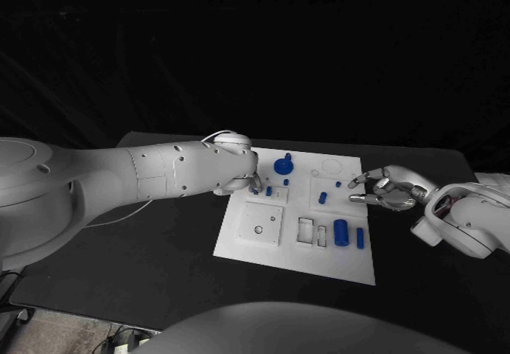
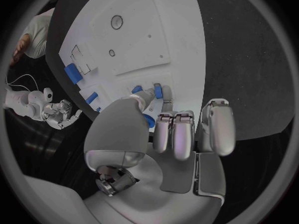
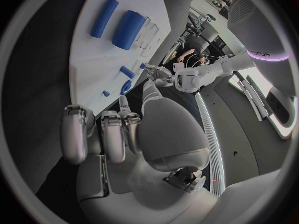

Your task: Assemble the parts on the task board

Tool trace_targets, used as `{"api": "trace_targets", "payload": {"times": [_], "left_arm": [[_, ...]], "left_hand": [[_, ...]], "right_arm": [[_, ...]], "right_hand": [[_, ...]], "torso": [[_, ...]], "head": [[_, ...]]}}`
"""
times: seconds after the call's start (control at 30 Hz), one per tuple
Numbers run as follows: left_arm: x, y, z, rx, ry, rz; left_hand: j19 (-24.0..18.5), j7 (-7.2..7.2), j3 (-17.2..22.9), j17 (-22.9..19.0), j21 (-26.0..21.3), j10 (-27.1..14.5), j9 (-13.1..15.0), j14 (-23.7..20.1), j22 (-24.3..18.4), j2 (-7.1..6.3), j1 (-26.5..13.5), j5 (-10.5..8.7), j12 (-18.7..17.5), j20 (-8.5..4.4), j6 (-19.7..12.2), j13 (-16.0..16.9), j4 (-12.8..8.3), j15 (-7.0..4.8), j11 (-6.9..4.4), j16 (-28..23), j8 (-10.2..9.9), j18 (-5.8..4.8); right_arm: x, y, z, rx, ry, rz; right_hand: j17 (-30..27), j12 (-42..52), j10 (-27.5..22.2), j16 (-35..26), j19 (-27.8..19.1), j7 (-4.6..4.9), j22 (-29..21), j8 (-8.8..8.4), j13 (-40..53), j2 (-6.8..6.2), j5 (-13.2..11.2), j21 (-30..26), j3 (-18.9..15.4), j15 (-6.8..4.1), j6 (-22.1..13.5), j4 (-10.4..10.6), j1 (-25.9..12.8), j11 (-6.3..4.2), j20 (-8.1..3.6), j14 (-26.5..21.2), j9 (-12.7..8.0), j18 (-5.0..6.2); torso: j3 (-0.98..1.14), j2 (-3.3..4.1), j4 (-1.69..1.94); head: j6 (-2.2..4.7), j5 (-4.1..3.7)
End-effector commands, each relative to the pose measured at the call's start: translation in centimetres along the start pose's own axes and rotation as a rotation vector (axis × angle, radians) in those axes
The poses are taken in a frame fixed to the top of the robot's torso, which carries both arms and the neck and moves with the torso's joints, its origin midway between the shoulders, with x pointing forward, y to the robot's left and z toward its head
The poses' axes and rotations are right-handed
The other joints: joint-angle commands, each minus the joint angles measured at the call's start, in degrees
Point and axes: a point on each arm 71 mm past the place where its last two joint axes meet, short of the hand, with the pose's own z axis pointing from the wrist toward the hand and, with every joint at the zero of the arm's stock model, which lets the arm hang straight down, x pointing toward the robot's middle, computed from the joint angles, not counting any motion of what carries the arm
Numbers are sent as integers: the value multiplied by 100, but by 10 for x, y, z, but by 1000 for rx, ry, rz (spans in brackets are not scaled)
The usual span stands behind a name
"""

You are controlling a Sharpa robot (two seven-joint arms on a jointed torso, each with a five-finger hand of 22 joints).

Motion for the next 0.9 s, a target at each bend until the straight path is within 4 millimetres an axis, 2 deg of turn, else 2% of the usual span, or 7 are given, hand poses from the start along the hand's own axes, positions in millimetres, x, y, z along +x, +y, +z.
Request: {"api": "trace_targets", "payload": {"times": [0.03,0.3,0.43,0.67,0.73,0.8,0.9], "left_arm": [[2,2,0,-50,23,28],[3,4,0,-58,34,37],[3,4,0,-57,31,34],[3,3,0,-52,31,32],[3,3,0,-51,30,30],[3,4,0,-50,30,29],[3,4,0,-48,31,27]], "left_hand": [[-21,30,-46,1509,-37,596,-31,603,992,-10,-54,-33,18,4,-9,1497,8,28,53,14,-36,80],[-25,33,-101,1509,-52,596,-61,603,989,-6,-61,-54,18,11,0,1497,31,36,61,14,-57,83],[-21,12,-99,1509,-59,596,-98,603,994,28,60,152,18,12,47,1497,-29,30,47,14,-70,85],[-21,2,-96,1509,-66,596,-110,603,994,33,110,185,18,10,76,1497,-57,25,39,14,-67,86],[-20,11,-133,1509,-69,596,-124,603,995,15,82,122,18,11,79,1497,-31,26,43,14,-77,85],[-20,22,-209,1509,-77,596,-150,603,996,4,15,-46,18,14,86,1497,39,32,51,14,-96,85],[-22,44,-298,1509,-91,596,-194,603,997,7,-61,-194,18,21,61,1497,134,42,67,14,-140,87]], "right_arm": [[1,1,0,-9,8,-1],[1,1,1,-9,9,0],[1,1,1,-8,8,-1],[1,1,1,-5,9,0],[2,1,1,-5,9,0],[2,1,0,-5,10,0],[2,0,0,-4,10,0]], "right_hand": [[1506,-7,597,20,-27,2,1153,-29,1491,53,36,-26,-21,56,38,-16,22,49,-6,597,-5,99],[1506,-7,597,20,-28,3,1153,-28,1491,54,40,-28,-22,57,41,-20,26,49,-6,597,-7,99],[1506,-7,597,20,-28,3,1153,-28,1491,54,40,-28,-22,57,41,-20,26,49,-6,597,-7,99],[1506,-7,597,20,-28,3,1153,-28,1491,54,40,-28,-22,57,41,-20,26,49,-6,597,-7,99],[1506,-7,597,20,-28,3,1153,-28,1491,54,40,-28,-22,57,41,-20,26,49,-6,597,-7,99],[1506,-7,597,20,-31,3,1152,-28,1491,57,44,-32,-22,57,42,-24,30,50,-6,597,-9,100],[1506,-7,597,20,-31,3,1152,-28,1491,57,44,-32,-22,57,42,-24,30,50,-6,597,-9,100]], "torso": [[0,-3,-1],[0,-1,-1],[-1,2,1],[-1,1,-1],[-1,0,-1],[0,-1,0],[0,-1,1]], "head": [[0,7],[0,3],[0,4],[0,5],[0,9],[0,9],[0,5]]}}
